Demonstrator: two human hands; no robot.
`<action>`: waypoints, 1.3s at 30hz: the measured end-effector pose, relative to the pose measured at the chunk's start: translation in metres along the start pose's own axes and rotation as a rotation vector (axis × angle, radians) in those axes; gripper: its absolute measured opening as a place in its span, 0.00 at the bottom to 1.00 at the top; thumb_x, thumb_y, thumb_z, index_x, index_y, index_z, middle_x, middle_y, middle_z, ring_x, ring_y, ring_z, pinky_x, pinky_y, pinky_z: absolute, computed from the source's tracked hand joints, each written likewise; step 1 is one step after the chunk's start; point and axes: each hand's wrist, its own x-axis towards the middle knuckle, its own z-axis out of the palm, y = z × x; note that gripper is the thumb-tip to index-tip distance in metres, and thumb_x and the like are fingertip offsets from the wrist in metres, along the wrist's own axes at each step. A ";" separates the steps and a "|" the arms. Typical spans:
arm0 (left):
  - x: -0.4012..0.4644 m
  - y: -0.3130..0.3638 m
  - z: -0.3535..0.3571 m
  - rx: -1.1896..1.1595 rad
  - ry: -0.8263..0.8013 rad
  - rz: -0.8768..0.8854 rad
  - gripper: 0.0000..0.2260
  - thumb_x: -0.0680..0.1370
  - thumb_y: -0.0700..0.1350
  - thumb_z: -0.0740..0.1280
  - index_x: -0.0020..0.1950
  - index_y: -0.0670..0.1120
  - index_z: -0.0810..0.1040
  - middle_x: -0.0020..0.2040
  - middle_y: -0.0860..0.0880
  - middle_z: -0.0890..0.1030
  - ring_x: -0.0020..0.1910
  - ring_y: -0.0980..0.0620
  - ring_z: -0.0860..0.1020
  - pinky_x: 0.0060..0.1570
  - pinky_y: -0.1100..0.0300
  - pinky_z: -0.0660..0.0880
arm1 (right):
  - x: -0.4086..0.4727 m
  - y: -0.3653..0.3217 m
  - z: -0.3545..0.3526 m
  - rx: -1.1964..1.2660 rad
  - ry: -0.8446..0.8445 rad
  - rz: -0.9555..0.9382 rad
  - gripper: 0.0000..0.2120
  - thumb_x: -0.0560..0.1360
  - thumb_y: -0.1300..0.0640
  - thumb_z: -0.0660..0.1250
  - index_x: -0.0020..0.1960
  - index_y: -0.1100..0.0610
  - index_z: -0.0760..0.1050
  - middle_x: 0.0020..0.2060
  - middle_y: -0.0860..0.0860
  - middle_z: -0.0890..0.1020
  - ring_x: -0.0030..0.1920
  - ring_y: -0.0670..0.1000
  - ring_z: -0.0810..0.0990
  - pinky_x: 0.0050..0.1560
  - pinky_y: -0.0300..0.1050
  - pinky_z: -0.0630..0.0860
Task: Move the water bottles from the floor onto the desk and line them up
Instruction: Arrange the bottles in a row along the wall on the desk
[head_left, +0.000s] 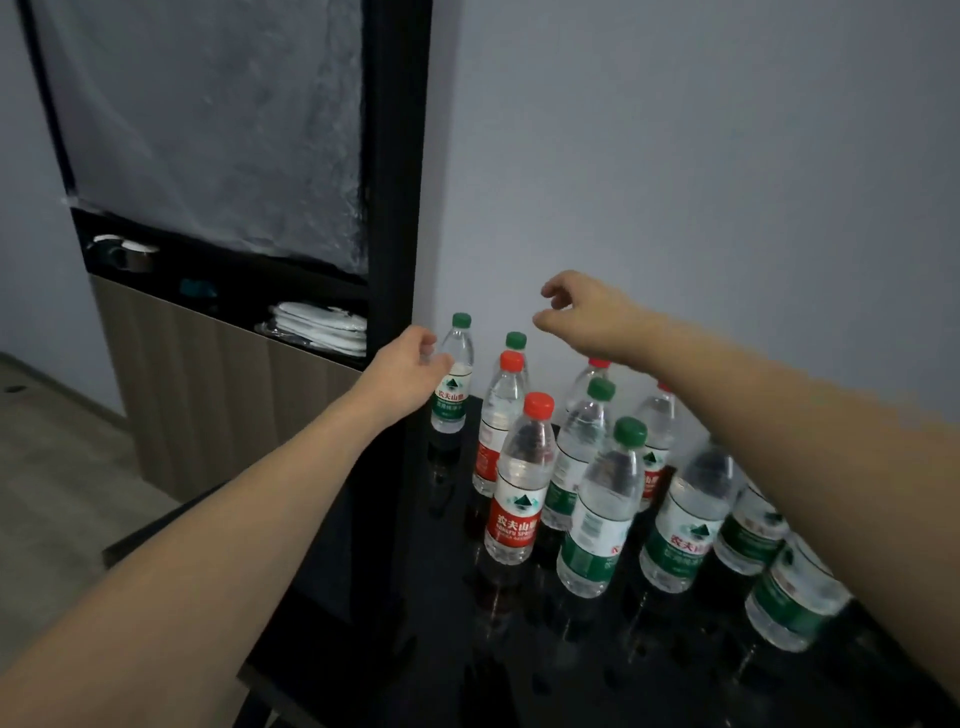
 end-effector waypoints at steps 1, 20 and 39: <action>0.014 -0.005 0.002 0.018 -0.001 0.000 0.21 0.80 0.51 0.66 0.71 0.46 0.70 0.67 0.48 0.75 0.62 0.50 0.75 0.63 0.55 0.72 | 0.018 0.001 0.002 -0.055 -0.059 0.006 0.23 0.79 0.51 0.64 0.72 0.56 0.68 0.67 0.54 0.74 0.64 0.54 0.73 0.59 0.44 0.68; 0.202 -0.058 0.075 0.035 -0.109 0.062 0.17 0.79 0.49 0.69 0.66 0.44 0.77 0.57 0.46 0.82 0.53 0.52 0.79 0.56 0.63 0.73 | 0.252 0.072 0.086 -0.120 -0.868 0.260 0.12 0.71 0.57 0.77 0.47 0.62 0.77 0.42 0.56 0.81 0.37 0.53 0.82 0.37 0.43 0.81; 0.200 -0.073 0.072 -0.049 -0.163 0.105 0.19 0.80 0.48 0.68 0.70 0.47 0.74 0.55 0.53 0.79 0.54 0.60 0.77 0.54 0.76 0.69 | 0.266 0.130 0.089 -0.077 -0.736 0.173 0.11 0.71 0.53 0.75 0.46 0.55 0.75 0.25 0.48 0.80 0.22 0.43 0.75 0.34 0.40 0.74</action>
